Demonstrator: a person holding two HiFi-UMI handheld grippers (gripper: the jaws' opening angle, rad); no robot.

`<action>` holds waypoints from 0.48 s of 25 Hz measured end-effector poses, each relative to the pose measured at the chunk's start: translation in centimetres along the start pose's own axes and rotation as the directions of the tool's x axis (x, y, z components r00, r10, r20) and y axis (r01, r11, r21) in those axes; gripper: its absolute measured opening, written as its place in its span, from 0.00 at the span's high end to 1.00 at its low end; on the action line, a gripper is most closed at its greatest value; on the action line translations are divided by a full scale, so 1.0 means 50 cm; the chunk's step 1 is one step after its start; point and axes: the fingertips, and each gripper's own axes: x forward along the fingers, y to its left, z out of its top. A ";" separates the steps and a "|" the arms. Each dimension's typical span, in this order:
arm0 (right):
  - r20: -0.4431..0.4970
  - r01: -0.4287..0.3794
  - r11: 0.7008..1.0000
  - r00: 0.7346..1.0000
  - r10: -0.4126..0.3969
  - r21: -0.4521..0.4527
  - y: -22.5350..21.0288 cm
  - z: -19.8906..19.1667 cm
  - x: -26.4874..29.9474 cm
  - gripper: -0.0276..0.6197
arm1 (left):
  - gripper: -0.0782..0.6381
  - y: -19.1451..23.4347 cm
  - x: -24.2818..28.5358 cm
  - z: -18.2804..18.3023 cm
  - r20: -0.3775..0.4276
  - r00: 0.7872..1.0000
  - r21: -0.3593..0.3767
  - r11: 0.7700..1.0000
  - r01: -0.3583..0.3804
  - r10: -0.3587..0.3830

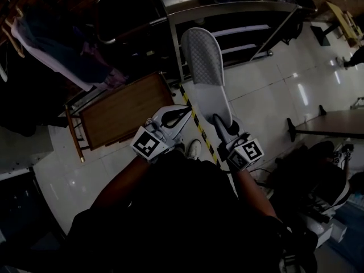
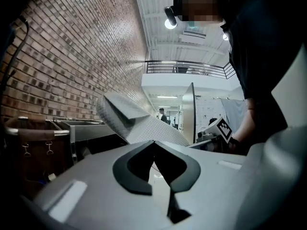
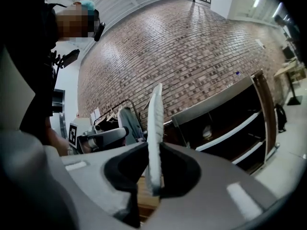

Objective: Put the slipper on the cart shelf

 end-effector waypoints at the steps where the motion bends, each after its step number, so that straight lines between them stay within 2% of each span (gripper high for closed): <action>1: -0.008 0.023 1.000 1.000 -0.023 0.009 -0.011 -0.006 0.004 0.86 | 0.89 0.011 0.006 -0.003 0.000 1.000 -0.005 1.000 0.010 -0.010; 7: -0.088 0.134 0.991 0.987 -0.134 0.001 -0.076 -0.061 0.037 0.86 | 0.89 0.091 0.036 -0.019 0.014 0.997 -0.008 0.997 0.079 -0.078; 12: -0.133 0.208 0.976 0.971 -0.199 0.058 -0.117 -0.100 0.089 0.86 | 0.89 0.172 0.042 -0.038 0.019 0.995 -0.037 0.994 0.098 -0.097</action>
